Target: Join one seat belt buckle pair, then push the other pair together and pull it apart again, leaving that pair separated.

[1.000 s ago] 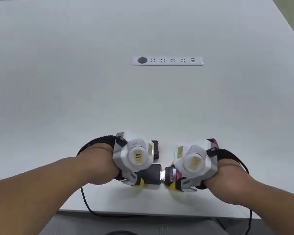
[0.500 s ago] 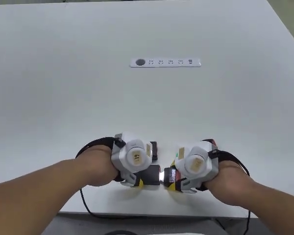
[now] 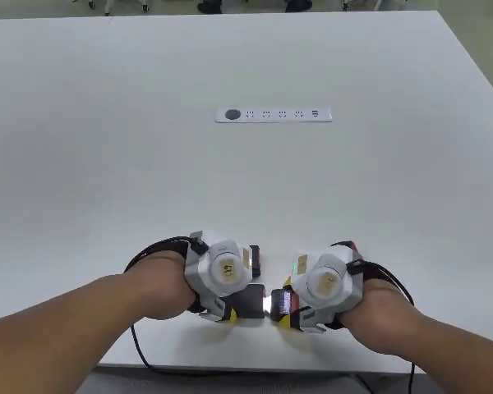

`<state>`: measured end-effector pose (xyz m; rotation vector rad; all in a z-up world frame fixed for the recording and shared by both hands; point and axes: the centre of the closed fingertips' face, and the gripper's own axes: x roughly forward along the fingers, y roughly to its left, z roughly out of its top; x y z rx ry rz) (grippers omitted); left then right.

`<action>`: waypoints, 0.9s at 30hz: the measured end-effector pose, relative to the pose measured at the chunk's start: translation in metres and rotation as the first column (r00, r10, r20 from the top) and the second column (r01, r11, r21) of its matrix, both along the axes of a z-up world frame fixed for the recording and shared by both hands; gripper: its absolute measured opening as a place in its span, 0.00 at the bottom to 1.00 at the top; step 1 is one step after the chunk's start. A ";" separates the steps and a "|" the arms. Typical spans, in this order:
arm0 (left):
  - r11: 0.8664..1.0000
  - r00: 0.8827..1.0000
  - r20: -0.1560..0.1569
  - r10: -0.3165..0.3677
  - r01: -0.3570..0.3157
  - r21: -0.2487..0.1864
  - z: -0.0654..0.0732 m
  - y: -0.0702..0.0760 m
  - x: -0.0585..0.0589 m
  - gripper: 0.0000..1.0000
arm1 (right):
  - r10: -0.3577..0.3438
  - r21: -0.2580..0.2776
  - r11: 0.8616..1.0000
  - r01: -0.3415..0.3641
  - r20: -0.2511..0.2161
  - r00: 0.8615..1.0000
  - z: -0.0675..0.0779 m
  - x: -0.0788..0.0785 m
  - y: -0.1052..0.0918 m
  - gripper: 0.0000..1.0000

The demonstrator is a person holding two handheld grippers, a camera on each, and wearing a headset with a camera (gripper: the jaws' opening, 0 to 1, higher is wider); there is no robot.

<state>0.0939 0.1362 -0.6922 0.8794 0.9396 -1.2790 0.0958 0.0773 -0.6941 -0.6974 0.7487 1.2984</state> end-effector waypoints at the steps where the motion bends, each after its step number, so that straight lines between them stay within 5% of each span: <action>1: 1.000 1.000 0.001 0.002 -0.002 0.001 0.000 0.000 0.001 0.33 | -0.008 0.002 1.000 0.008 -0.004 1.000 0.000 0.000 0.000 0.35; 6: 0.999 0.999 0.004 0.047 -0.047 0.000 0.001 0.002 0.004 0.34 | -0.056 -0.003 0.998 0.056 -0.051 0.997 -0.001 -0.003 -0.001 0.35; 8: 0.996 0.996 -0.017 0.088 -0.088 0.007 0.001 0.003 0.004 0.35 | -0.043 -0.011 0.999 0.042 -0.041 0.998 0.000 -0.004 -0.001 0.35; 16: 0.993 0.993 -0.010 0.115 -0.115 0.019 0.004 0.008 0.004 0.36 | -0.066 -0.003 0.998 0.065 -0.039 0.997 0.007 0.002 -0.008 0.36; 19: 0.985 0.986 -0.019 0.165 -0.166 -0.055 0.023 0.003 0.008 0.35 | -0.062 0.014 0.998 0.062 -0.035 0.997 0.014 0.004 -0.013 0.35; 24: 0.975 0.980 -0.009 0.197 -0.197 -0.104 0.042 0.006 0.025 0.39 | -0.062 0.048 0.997 0.064 -0.040 0.997 0.039 0.008 -0.027 0.35; 27: 0.969 0.976 -0.005 0.216 -0.215 -0.122 0.049 0.003 0.033 0.39 | -0.086 0.059 0.994 0.087 -0.023 0.996 0.039 0.028 -0.041 0.34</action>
